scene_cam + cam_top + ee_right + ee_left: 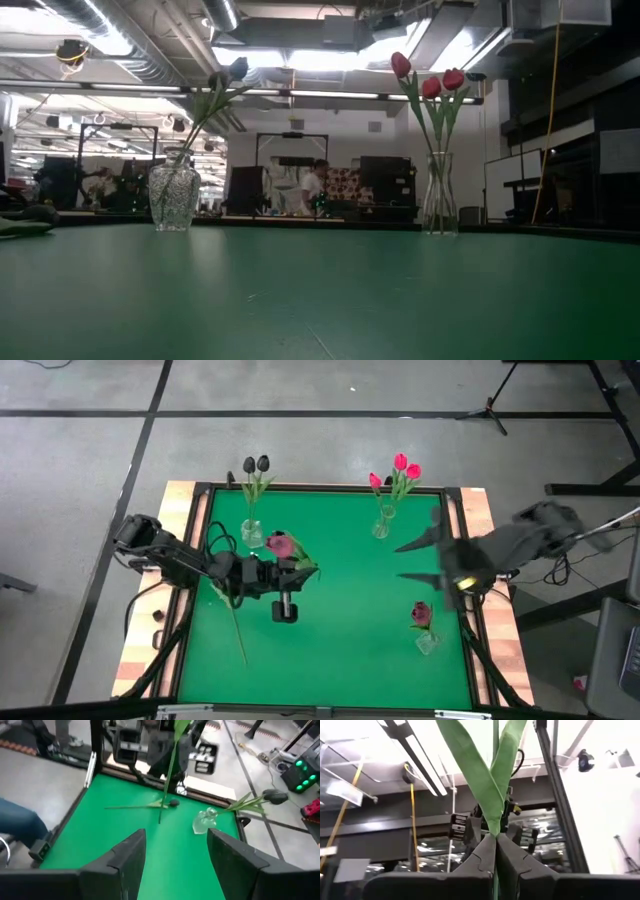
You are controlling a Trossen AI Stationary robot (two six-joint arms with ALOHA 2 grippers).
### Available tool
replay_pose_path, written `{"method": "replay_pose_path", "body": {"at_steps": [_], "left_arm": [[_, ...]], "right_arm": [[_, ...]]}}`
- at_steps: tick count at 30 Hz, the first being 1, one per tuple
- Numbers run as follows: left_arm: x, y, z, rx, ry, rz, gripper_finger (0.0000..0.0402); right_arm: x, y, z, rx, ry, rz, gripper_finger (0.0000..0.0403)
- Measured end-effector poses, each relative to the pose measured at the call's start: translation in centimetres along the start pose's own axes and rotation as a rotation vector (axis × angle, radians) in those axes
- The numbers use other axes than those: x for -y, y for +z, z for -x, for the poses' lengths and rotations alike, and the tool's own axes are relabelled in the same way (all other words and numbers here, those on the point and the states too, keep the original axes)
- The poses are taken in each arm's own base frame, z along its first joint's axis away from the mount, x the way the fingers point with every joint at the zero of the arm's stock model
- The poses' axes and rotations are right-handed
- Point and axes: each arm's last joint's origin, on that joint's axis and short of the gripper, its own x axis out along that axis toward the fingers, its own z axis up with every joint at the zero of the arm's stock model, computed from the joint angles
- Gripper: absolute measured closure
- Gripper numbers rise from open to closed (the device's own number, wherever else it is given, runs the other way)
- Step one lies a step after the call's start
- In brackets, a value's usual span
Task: Sort flowers into vase by color
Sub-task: Put the red flower into the bottom transparent vase
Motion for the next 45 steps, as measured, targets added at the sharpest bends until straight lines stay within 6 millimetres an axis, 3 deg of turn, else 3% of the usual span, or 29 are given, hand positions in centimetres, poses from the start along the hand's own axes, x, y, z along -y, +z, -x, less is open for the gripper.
{"method": "replay_pose_path", "body": {"at_steps": [5, 10, 18, 28, 39, 45], "left_arm": [[0.2, -0.2, 0.0, -0.013, -0.039, 0.036, 0.0401], [0.3, -0.5, 0.0, -0.047, -0.046, 0.038, 0.0401], [0.3, -1.0, 0.0, -0.089, -0.054, 0.026, 0.0401], [-1.8, -2.2, -0.5, -0.131, -0.058, 0.053, 0.0401], [-2.0, -2.6, -0.7, -0.166, -0.095, 0.079, 0.0401], [-2.0, -2.7, -0.7, -0.178, -0.097, 0.077, 0.0401]], "right_arm": [[-0.6, -1.0, -4.3, -0.025, -0.002, 0.017, 0.0194], [0.1, -2.2, -8.8, 0.011, 0.089, -0.015, 0.0194], [2.3, -3.3, -12.5, 0.078, 0.144, -0.074, 0.0194], [2.7, -3.6, -12.0, 0.05, 0.157, -0.095, 0.0194], [3.0, -4.5, -15.3, -0.023, 0.153, -0.101, 0.0194], [3.1, -4.6, -15.7, -0.024, 0.157, -0.103, 0.0194]]}}
